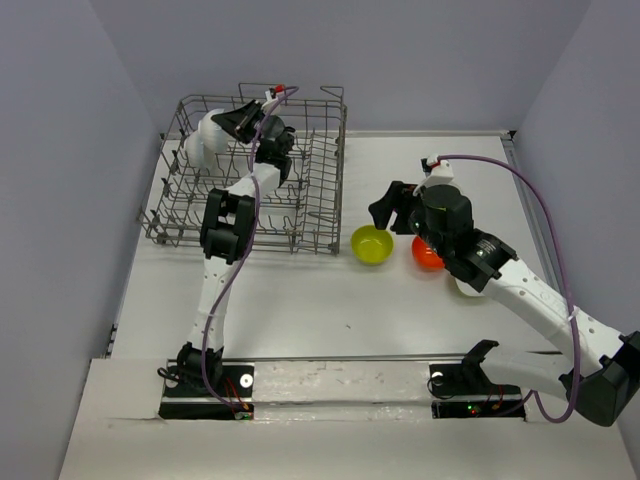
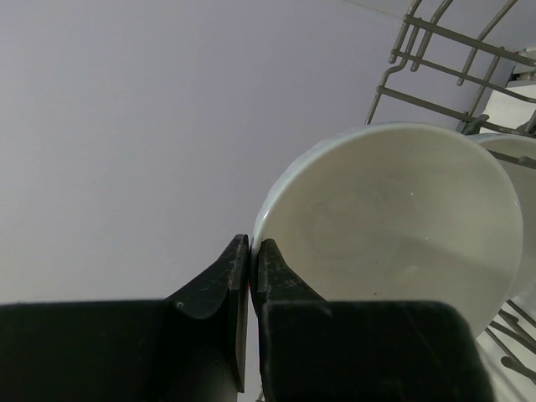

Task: Load the bowls into the dish rack
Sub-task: Insert the bowl into the dish rack.

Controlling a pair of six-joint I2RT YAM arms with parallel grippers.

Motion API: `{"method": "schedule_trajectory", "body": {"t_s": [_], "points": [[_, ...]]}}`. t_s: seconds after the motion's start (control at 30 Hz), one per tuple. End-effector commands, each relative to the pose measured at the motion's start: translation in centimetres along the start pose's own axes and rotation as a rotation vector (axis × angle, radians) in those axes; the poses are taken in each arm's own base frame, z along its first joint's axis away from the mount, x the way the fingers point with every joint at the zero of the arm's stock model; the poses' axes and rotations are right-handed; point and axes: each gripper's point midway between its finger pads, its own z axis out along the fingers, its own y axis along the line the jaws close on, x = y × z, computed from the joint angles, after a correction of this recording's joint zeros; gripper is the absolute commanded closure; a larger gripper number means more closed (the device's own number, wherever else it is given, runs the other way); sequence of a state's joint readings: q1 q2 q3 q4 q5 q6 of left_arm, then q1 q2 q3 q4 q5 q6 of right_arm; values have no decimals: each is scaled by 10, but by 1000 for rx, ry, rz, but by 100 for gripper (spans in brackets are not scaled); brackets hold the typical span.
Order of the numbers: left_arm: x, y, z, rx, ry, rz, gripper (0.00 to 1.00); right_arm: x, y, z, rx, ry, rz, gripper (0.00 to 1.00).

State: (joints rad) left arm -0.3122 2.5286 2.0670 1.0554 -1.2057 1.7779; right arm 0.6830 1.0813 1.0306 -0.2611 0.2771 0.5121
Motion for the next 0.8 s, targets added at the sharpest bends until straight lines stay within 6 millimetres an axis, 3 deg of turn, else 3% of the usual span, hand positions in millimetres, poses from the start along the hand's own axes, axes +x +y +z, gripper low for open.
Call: {"method": "schedule_trajectory", "body": {"t_s": [0.0, 0.37, 0.77], "points": [[-5, 19, 2, -50, -26, -109, 100, -10, 9, -3, -35, -49, 8, 27], [-11, -6, -1, -48, -43, -79, 100, -6, 7, 1, -27, -39, 4, 27], [-8, -19, 1, -34, -39, -50, 100, -3, 6, 4, -18, -32, 4, 27]]}}
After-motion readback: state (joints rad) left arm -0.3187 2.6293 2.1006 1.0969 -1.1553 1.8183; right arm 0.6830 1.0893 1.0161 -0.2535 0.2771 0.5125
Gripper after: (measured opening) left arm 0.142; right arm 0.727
